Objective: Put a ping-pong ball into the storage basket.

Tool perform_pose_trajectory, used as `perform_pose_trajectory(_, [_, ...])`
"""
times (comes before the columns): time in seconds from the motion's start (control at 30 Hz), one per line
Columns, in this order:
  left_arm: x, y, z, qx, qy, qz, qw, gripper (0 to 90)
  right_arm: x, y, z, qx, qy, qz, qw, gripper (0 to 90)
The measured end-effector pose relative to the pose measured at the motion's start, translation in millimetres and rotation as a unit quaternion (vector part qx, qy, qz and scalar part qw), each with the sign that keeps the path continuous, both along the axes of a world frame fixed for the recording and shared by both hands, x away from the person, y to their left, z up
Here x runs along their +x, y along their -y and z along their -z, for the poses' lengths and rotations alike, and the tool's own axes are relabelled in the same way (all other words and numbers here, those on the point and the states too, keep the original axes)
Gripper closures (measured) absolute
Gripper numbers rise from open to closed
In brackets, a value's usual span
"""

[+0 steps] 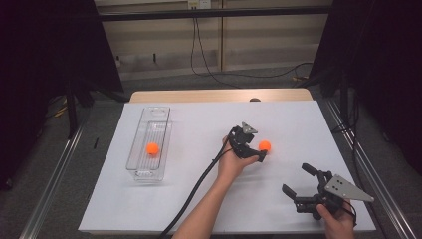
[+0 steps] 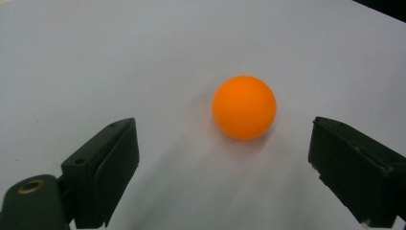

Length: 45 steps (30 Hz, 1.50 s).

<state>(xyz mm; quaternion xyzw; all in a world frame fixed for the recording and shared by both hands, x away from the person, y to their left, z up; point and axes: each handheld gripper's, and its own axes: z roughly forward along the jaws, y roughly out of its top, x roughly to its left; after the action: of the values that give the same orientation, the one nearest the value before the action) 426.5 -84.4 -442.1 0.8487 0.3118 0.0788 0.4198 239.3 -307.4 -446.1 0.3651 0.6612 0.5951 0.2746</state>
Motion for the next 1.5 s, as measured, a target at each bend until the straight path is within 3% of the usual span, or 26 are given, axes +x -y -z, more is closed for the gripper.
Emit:
perform_pose_trajectory(1.07, [6.5,13.3,6.7,-0.001,-0.007,0.0,1.0,13.1,-0.5,0.2,-0.3,0.0,0.001,-0.001,1.0,1.3])
perform_pose_trajectory(1.5, [6.9,20.9,8.7,-0.01,-0.007,0.006,0.9999,16.6,-0.9,0.7,-0.5,0.002,0.0,-0.001,1.0,1.3])
